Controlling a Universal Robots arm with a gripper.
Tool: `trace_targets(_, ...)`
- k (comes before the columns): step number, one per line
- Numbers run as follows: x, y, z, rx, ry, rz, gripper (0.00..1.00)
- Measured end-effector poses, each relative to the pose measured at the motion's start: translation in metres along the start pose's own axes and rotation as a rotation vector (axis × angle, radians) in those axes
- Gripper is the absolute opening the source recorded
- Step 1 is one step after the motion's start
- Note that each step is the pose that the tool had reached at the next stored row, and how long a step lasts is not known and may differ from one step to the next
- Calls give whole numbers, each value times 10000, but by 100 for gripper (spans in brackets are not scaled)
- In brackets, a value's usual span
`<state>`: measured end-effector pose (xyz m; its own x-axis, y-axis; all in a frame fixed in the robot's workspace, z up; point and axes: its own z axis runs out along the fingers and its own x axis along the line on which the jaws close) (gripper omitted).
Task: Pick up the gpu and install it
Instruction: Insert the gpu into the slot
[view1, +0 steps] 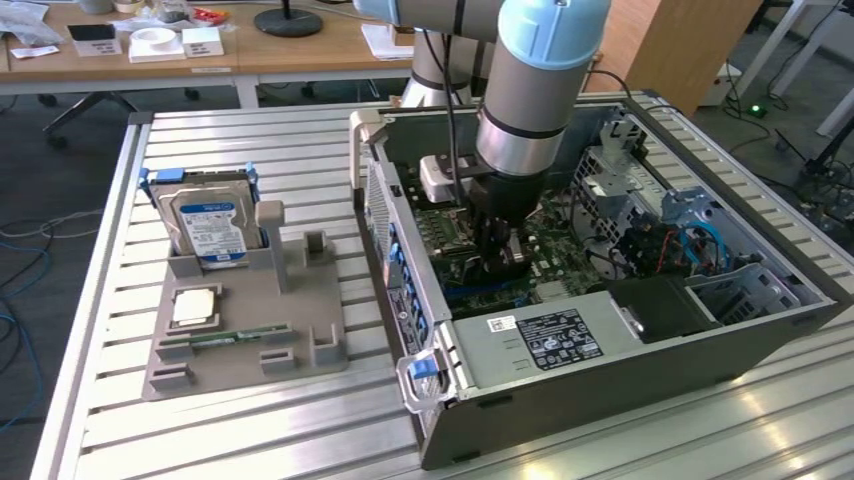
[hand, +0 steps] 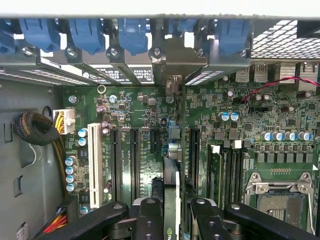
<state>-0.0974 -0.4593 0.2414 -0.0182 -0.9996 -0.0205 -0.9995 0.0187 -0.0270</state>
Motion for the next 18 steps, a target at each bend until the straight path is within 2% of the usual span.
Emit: trace_targets(18,22,1,1,-1,2,0,26)
